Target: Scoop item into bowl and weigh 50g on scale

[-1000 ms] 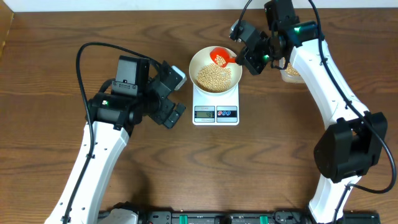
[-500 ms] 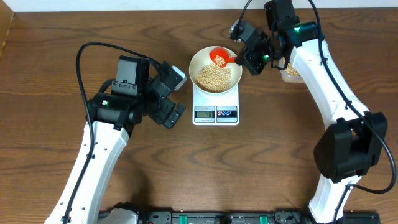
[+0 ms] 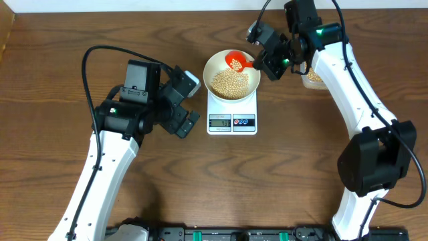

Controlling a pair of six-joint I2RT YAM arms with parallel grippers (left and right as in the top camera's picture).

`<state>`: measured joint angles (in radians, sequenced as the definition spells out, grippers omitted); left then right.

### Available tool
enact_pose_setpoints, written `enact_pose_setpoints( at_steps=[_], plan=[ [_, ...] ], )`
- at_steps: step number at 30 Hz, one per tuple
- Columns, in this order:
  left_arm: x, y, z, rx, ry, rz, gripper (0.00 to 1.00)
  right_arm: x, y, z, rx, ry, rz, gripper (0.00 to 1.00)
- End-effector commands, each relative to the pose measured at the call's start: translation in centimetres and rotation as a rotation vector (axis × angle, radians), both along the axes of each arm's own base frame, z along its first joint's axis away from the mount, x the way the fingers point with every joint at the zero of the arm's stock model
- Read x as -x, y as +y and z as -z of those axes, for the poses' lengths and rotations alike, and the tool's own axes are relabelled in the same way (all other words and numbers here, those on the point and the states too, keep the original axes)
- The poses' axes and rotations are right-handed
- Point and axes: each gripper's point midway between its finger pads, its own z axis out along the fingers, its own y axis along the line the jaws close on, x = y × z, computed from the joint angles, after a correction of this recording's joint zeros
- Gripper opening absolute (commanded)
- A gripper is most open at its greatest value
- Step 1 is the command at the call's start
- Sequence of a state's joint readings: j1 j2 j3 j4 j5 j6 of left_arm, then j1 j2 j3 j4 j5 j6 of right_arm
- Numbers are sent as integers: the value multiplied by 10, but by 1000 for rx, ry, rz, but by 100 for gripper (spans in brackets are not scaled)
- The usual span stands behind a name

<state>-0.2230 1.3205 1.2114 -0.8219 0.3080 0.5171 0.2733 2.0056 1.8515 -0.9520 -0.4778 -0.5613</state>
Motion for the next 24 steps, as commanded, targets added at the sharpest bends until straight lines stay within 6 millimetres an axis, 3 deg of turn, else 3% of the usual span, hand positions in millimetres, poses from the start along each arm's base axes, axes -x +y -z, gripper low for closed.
enact_pose_setpoints(
  at_steps=[1,24],
  plan=[
    [-1,1,1,1,6,-12,98,1,5,-17,-27,-36,-18,1],
    [-1,1,1,1,6,-12,98,0,2,-15,15,-76,-60,1]
  ],
)
